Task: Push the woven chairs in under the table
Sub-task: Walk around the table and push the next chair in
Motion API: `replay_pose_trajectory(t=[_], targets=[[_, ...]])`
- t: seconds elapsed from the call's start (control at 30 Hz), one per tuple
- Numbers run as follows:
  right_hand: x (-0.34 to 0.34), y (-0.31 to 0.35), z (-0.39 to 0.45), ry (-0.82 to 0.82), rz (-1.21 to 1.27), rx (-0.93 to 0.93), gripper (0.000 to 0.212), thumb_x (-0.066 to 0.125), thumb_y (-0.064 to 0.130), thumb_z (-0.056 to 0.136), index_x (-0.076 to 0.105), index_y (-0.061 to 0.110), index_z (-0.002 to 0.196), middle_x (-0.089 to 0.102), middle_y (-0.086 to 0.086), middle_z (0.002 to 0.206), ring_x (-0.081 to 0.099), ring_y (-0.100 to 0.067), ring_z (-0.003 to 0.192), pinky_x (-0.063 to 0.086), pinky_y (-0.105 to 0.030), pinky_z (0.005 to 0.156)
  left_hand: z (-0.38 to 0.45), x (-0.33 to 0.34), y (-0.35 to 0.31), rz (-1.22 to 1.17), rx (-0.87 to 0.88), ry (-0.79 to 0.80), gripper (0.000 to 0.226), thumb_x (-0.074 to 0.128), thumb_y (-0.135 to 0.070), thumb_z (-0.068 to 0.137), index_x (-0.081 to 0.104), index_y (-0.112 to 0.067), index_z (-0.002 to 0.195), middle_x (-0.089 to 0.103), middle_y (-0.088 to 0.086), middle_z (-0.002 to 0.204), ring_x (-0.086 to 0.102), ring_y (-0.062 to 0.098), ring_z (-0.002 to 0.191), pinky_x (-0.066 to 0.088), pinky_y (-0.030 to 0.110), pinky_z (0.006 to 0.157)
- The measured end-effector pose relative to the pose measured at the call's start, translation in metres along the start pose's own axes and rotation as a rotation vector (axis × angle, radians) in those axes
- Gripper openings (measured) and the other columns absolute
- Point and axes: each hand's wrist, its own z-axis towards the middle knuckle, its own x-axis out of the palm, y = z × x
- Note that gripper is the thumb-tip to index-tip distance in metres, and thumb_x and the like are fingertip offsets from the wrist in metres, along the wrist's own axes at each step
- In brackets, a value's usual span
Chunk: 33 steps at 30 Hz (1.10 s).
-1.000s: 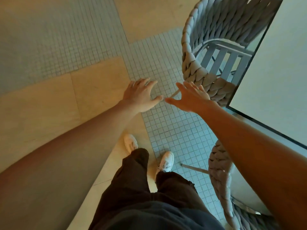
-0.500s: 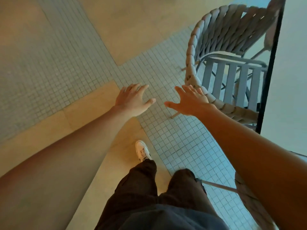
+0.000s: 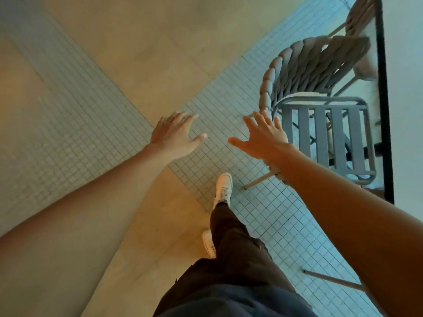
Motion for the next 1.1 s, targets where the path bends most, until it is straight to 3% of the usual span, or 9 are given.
replay_pose_trajectory(t=[0.43,0.67,1.1], targets=[[-0.101,-0.045,0.143,0.000,0.083,0.128,0.102,0.033,0.089,0.084,0.011,0.027,0.162,0.002,-0.012,0.171,-0.004,-0.032,0.156,0.000,-0.060,0.124,0.201,-0.090,0.003,0.009,0.126,-0.028,0.081,0.038,-0.074,0.093,0.028,-0.027,0.158,0.028,0.004,0.165,0.021,0.024,0.152,0.016,0.046,0.121],[-0.136,-0.063,0.197,-0.021,0.140,0.255,0.100,0.036,0.087,0.085,0.011,0.029,0.163,0.004,-0.012,0.171,-0.001,-0.033,0.156,0.001,-0.060,0.123,0.293,-0.125,0.004,0.067,0.230,0.050,0.081,0.034,-0.076,0.093,0.021,-0.032,0.160,0.021,-0.001,0.167,0.014,0.022,0.154,0.011,0.045,0.123],[-0.198,-0.070,0.309,-0.073,0.275,0.603,0.102,0.031,0.090,0.083,0.009,0.029,0.162,0.006,-0.011,0.171,0.002,-0.033,0.156,0.001,-0.060,0.123,0.489,-0.205,0.010,0.234,0.604,0.084,0.082,0.034,-0.076,0.092,0.024,-0.031,0.159,0.022,0.001,0.167,0.017,0.022,0.154,0.013,0.044,0.123]])
